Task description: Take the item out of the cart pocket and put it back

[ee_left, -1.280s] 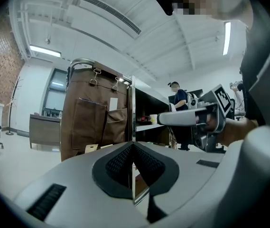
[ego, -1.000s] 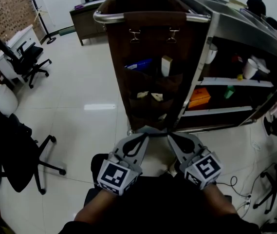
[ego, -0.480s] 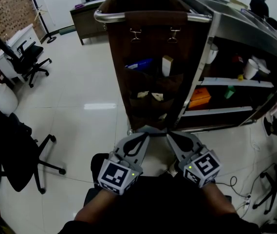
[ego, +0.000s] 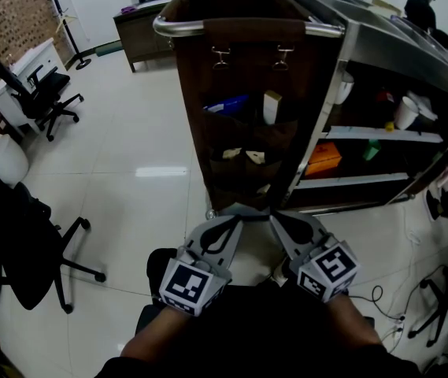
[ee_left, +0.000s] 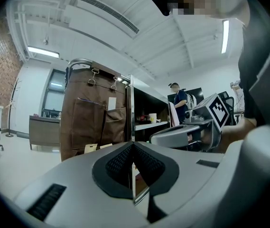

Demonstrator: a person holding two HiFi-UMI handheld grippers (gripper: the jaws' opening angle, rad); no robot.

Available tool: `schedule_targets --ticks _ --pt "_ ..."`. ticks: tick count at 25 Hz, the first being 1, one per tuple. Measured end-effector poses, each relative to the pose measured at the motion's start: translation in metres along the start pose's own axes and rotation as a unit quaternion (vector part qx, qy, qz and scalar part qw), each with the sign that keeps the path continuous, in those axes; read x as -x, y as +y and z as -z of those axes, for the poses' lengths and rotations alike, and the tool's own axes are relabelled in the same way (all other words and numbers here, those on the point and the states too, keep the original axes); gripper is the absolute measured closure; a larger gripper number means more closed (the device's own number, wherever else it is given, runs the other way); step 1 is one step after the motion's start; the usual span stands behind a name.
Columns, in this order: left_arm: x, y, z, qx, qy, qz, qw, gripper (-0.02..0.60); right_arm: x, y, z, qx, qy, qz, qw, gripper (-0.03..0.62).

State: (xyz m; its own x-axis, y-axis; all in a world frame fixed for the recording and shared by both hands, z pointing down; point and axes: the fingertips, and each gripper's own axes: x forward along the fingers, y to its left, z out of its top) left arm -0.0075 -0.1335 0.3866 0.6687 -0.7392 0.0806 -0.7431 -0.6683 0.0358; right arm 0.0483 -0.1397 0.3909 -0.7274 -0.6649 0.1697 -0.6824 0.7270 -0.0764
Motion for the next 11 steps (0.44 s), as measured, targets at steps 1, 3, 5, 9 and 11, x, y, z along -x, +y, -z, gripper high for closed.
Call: schedule_targets --ticks 1,3,5,9,11 --pt "0.0000 0.0000 0.0000 0.000 0.000 0.000 1.0000 0.581 -0.0004 0.0005 0.0001 -0.001 0.000 -0.001 1.000 0.585" --pt "-0.0003 -0.0001 0.0003 0.001 0.000 0.000 1.0000 0.581 -0.0009 0.0010 0.0005 -0.001 -0.001 -0.002 1.000 0.583" --pt "-0.0009 -0.0001 0.0010 0.001 0.001 0.001 1.0000 0.581 -0.0012 0.0007 0.0007 0.000 0.000 -0.003 1.000 0.583" --pt "-0.0018 -0.0005 0.0013 0.000 0.000 0.002 1.0000 0.581 -0.0008 -0.0001 0.0010 -0.002 -0.001 -0.002 1.000 0.583" --pt "-0.0023 -0.0011 0.0003 -0.001 0.000 0.002 1.0000 0.581 -0.0003 -0.0006 0.0015 -0.003 0.001 -0.002 1.000 0.583"
